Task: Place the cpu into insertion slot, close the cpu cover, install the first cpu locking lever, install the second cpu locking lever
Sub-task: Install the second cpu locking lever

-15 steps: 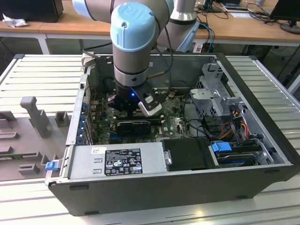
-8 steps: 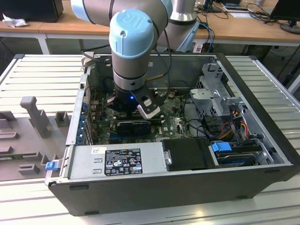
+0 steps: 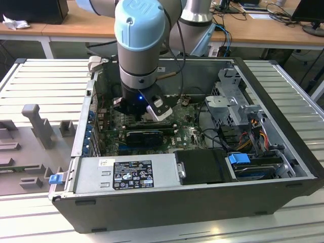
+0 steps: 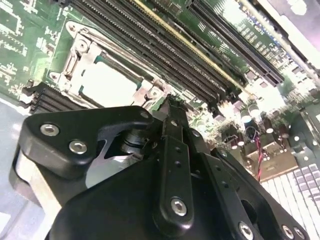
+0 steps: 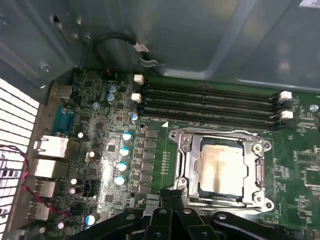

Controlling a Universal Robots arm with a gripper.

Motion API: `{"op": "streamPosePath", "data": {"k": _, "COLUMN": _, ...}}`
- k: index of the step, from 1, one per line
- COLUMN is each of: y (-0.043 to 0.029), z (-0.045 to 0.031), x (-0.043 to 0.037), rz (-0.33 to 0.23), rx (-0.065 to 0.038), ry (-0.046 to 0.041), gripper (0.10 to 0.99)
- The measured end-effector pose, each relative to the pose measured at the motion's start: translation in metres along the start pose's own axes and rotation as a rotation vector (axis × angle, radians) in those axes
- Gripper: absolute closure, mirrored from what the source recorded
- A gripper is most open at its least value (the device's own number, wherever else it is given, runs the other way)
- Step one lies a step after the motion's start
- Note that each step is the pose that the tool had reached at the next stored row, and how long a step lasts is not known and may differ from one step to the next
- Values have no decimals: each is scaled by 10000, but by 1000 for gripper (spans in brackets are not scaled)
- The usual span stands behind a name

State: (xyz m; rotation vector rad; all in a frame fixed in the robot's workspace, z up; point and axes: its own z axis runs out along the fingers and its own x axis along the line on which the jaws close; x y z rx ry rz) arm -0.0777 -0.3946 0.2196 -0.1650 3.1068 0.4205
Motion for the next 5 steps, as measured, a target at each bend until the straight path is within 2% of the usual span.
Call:
{"op": "streamPosePath", "data": {"k": 3, "y": 20, "z": -72, "x": -1, "rz": -1, "rx": 2, "ry": 0, "gripper": 980}}
{"op": "streamPosePath", "data": {"k": 5, "y": 20, "z": -72, "x": -2, "rz": -1, "rx": -1, "ry": -1, "gripper": 980}}
